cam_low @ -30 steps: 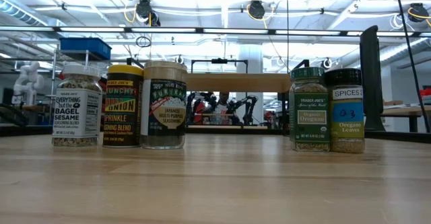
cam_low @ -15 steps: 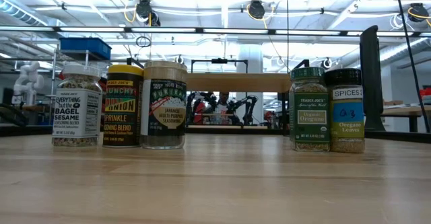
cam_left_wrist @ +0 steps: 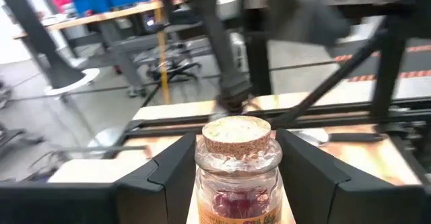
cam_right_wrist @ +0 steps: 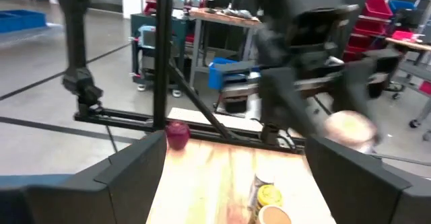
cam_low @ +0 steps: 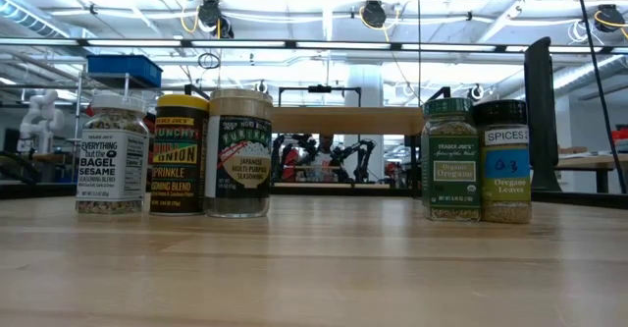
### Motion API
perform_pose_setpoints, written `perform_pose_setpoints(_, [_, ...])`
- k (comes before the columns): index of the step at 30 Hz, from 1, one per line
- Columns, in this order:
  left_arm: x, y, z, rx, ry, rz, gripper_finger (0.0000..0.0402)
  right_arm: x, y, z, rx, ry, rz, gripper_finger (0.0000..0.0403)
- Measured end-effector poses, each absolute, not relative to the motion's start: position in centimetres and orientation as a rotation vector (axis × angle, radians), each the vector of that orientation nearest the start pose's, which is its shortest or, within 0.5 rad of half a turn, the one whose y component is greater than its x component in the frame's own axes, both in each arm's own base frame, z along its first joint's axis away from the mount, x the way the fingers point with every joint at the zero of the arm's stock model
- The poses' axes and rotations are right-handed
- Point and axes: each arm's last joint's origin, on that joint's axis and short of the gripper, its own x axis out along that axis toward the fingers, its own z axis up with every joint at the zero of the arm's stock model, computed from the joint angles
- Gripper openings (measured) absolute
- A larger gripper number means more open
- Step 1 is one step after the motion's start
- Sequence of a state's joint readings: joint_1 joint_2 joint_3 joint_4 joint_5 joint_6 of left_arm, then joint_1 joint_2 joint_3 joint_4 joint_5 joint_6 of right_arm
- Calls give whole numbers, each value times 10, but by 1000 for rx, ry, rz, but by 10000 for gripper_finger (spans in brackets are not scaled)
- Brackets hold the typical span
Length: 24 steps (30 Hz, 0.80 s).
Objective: Shelf spices
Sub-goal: Put the transparent seasoning bottle on the shelf
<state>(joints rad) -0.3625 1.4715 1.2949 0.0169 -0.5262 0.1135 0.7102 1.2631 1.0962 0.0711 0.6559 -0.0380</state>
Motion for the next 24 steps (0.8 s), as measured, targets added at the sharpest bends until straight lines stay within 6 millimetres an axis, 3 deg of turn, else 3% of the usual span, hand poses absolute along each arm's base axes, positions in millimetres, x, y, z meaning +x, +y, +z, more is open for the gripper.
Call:
perform_pose_setpoints(10, [270,-59,402,140,208,258,191,221,176,364,-111,76,83,341])
perform_pose_setpoints(19, [240,-21,408,133,285,391,191,221,176,365,-108,73,83,341])
perform_pose_setpoints(24, [226,4,390,118,323,476,191,221,176,365,-108,73,84,341])
